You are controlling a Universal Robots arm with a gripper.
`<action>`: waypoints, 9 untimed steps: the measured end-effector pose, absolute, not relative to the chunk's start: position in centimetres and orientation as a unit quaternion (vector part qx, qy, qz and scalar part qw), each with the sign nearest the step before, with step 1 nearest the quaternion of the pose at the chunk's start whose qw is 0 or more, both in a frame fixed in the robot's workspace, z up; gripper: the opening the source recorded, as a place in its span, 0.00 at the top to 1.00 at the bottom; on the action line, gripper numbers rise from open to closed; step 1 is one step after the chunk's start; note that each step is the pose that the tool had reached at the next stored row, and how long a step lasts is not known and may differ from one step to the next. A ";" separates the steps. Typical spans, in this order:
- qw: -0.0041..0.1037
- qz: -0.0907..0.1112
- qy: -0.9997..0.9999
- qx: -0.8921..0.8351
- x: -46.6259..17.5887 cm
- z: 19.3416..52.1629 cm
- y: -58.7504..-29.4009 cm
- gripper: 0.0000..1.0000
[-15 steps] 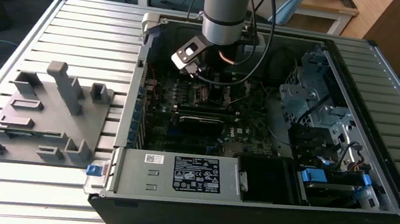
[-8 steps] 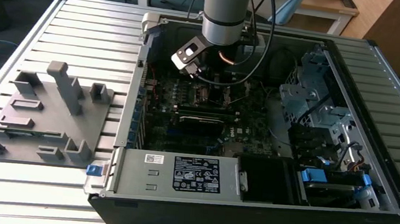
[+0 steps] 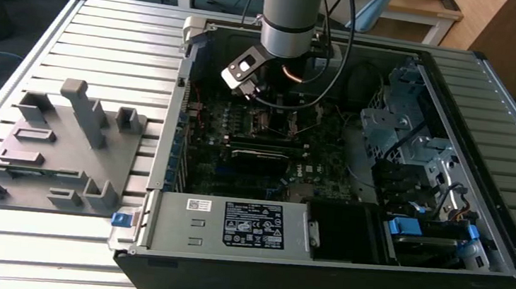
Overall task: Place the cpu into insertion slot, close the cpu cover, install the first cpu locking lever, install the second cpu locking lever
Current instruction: 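Place the cpu into insertion slot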
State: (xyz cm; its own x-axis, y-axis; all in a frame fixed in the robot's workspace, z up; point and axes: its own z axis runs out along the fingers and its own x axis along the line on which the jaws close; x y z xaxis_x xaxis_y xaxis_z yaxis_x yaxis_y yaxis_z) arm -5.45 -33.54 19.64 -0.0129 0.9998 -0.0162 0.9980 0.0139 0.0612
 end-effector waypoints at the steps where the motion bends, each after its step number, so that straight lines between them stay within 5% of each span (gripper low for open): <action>1: 0.027 0.016 0.712 0.702 -5.4 19.6 -33.4 0.46; 9: 0.027 0.016 0.712 0.702 -5.4 19.6 -33.3 0.46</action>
